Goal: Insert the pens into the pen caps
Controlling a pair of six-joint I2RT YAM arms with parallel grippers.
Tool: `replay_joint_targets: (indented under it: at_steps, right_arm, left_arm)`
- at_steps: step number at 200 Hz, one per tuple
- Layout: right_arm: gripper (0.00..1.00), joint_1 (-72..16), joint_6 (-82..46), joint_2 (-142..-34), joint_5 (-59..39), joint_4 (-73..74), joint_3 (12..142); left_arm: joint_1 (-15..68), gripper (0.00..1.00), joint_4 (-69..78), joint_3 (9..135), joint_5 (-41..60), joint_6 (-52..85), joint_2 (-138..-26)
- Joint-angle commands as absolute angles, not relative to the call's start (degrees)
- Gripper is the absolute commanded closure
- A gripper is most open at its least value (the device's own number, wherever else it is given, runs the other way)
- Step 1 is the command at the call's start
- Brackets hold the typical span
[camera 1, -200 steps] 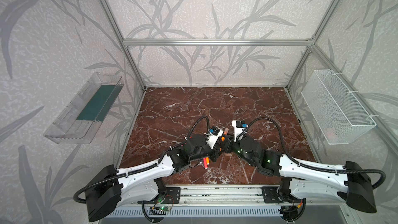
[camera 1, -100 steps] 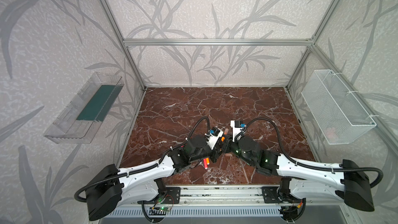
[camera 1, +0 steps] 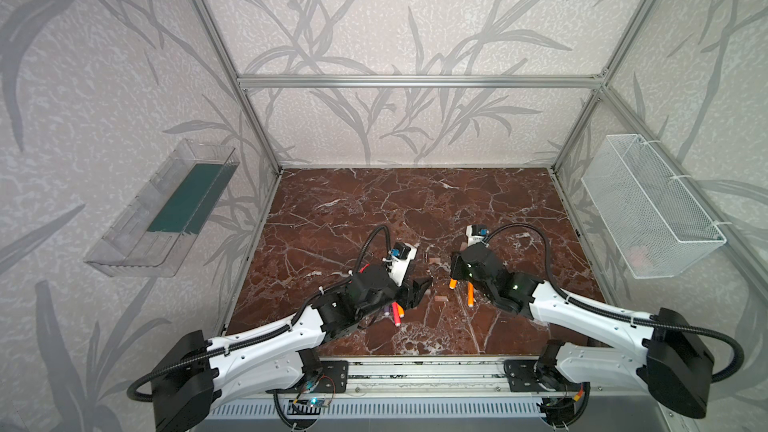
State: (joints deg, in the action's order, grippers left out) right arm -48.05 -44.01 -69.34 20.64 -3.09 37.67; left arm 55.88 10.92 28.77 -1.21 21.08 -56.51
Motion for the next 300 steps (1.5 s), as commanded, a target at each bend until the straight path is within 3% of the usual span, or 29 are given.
replay_joint_targets:
  at_steps: [1,62,124,163,222,300]
  right_arm:
    - [0.95,-45.8,-41.0,-73.6,17.3,-10.5,40.3]
    - [0.95,-44.7,-37.8,-86.3,16.1,-23.0,49.6]
    - [0.94,-42.9,-36.9,-96.7,13.7,-28.2,54.5]
    - [0.93,-41.4,-36.9,-97.5,13.2,-26.5,52.8]
    - [0.82,-40.7,-36.9,-98.2,13.6,-25.8,51.7]
    - [0.78,-40.3,-37.1,-99.7,15.5,-26.8,51.7]
  left_arm:
    - [54.8,0.31,-3.1,30.4,-16.1,24.8,-54.6]
    - [47.4,0.32,-20.9,31.8,-25.0,34.7,-53.0]
    - [47.2,0.34,-22.0,31.2,-21.7,34.9,-53.2]
    - [45.8,0.33,-24.8,31.2,-25.3,36.9,-54.5]
    - [40.2,0.35,-26.7,30.9,-24.2,39.1,-56.6]
    - [35.7,0.39,-27.2,31.3,-20.9,39.3,-58.3]
